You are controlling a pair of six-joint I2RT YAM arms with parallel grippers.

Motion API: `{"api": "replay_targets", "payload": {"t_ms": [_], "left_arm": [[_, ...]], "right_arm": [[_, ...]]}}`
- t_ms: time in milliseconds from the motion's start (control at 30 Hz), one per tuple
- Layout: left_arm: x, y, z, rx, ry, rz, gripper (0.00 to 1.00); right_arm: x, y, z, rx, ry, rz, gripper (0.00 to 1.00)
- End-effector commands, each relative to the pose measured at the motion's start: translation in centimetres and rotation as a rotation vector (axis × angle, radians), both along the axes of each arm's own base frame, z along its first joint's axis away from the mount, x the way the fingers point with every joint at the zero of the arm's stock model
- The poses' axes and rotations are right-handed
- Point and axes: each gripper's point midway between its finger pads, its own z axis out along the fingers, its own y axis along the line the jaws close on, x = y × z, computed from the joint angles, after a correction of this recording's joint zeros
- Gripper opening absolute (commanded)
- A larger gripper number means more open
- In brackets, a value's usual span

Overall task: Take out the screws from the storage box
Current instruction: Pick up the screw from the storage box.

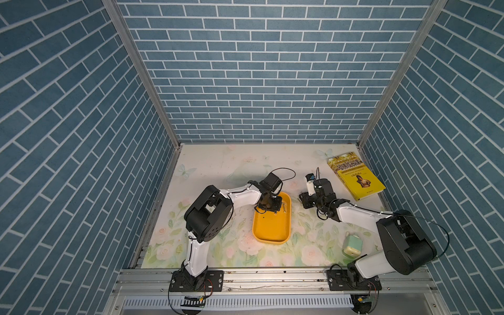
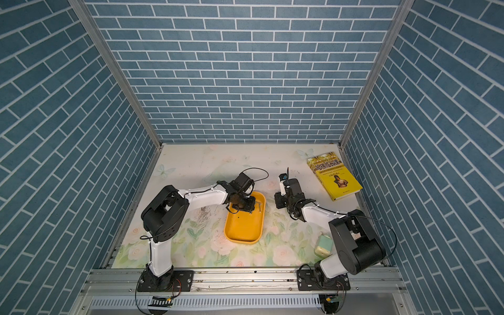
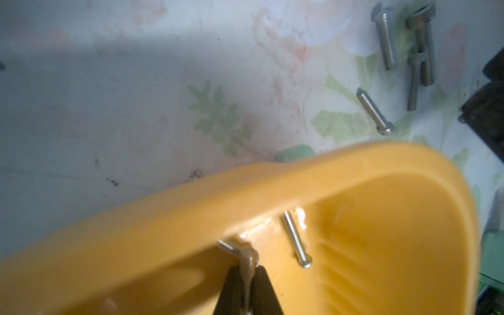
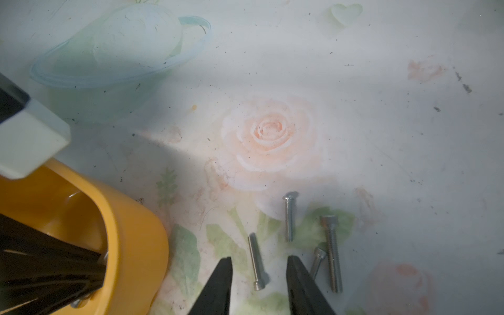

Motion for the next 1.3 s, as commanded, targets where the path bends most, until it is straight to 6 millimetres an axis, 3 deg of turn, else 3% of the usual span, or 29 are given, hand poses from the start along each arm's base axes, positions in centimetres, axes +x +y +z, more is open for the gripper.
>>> {"api": "replay_targets", "payload": {"t_ms": [0,100,167,333,533,767,867,1033,1267], "left_arm": [[-0.6,0.8,-1.2,0.049,0.02,0.002,0.0],[0.0,0.5,1.1,0.013,-0.037,-0.007,0.0],[0.8,0.6,3.7,-0.004,-0.111,-0.002,0.0],[1.8,2.4,9.1,-0.047,-0.256,0.036,0.0],[2.1,6.1,11.0,-0.045,-0.336,0.089,0.0],[3.2,14.9,11.4,-0.032,-0.454,0.341,0.0],[3.4,18.5,10.7,0.04,-0.487,0.463,0.0],[3.5,19.9,7.6,0.135,-0.419,0.508,0.0],[3.3,21.5,3.7,0.233,-0.302,0.546,0.0]], "right_arm": [[0.3,0.2,0.3,-0.005,-0.016,0.021,0.38],[0.4,0.3,0.6,0.003,-0.026,0.021,0.37],[0.3,0.3,1.3,0.015,-0.047,0.02,0.37],[-0.4,0.7,3.9,0.081,-0.105,0.045,0.37],[-1.2,2.0,7.0,0.137,-0.166,0.084,0.36],[-3.5,5.5,9.1,0.051,-0.188,0.156,0.34],[-4.9,7.2,10.1,0.062,-0.221,0.22,0.34],[-5.7,9.7,10.0,0.04,-0.216,0.296,0.34],[-6.4,13.4,7.0,-0.095,-0.148,0.383,0.34]]}}
